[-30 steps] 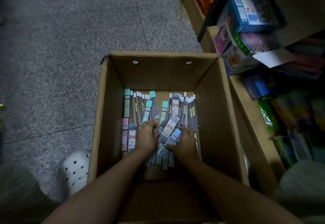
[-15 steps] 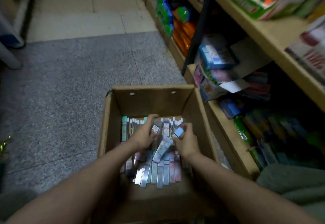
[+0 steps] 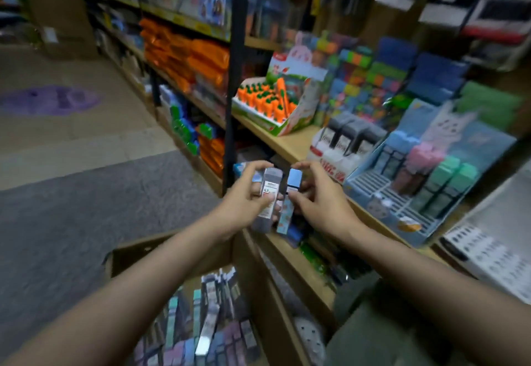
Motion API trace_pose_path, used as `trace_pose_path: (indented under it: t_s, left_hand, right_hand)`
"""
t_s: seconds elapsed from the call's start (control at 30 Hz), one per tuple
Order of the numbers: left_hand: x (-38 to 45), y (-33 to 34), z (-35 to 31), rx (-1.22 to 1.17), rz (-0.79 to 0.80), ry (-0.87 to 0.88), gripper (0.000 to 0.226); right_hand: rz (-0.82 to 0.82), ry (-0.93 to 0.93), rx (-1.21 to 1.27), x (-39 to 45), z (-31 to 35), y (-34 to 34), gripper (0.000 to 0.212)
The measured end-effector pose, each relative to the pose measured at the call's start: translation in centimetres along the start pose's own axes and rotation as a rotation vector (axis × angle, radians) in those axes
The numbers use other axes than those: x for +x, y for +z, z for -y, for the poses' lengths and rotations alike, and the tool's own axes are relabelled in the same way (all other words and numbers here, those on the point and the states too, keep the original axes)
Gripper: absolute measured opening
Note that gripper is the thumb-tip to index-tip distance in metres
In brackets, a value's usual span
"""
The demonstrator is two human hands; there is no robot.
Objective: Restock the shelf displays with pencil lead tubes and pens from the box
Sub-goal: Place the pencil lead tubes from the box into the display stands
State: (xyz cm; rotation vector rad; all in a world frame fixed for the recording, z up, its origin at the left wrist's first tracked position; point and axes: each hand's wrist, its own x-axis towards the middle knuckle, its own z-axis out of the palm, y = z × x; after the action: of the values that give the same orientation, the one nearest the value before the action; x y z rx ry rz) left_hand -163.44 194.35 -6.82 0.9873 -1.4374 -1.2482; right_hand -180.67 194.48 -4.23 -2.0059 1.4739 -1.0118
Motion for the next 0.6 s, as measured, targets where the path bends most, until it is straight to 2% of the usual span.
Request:
trace_pose_path:
  t_s: [0.13,0.33,0.5,0.6]
  left_hand:
    - [1.4,4.0,-1.6,-0.220,0.046,-0.003,0.045]
    - [3.1,6.3,-1.7,-0.334,0.184,0.062,0.048]
    - [4.2,6.7,-0.7,-0.390,0.146,0.059,0.049]
    - [4.8,6.7,0.4,-0.420,0.091,0.013,0.037]
  right_hand:
    - [-0.109,0.041,-0.040,-1.0,0.3,-5.3,0.038]
    - [-0.199,0.035,-0.132,-3.0,0.3,-9.9,0.037]
    - [-0.337,0.090,-0.253,-1.9,0.6,-15.5,0.035]
    - [-0.397,0.074,-0.429,0.2,0.9,-18.3,0.034]
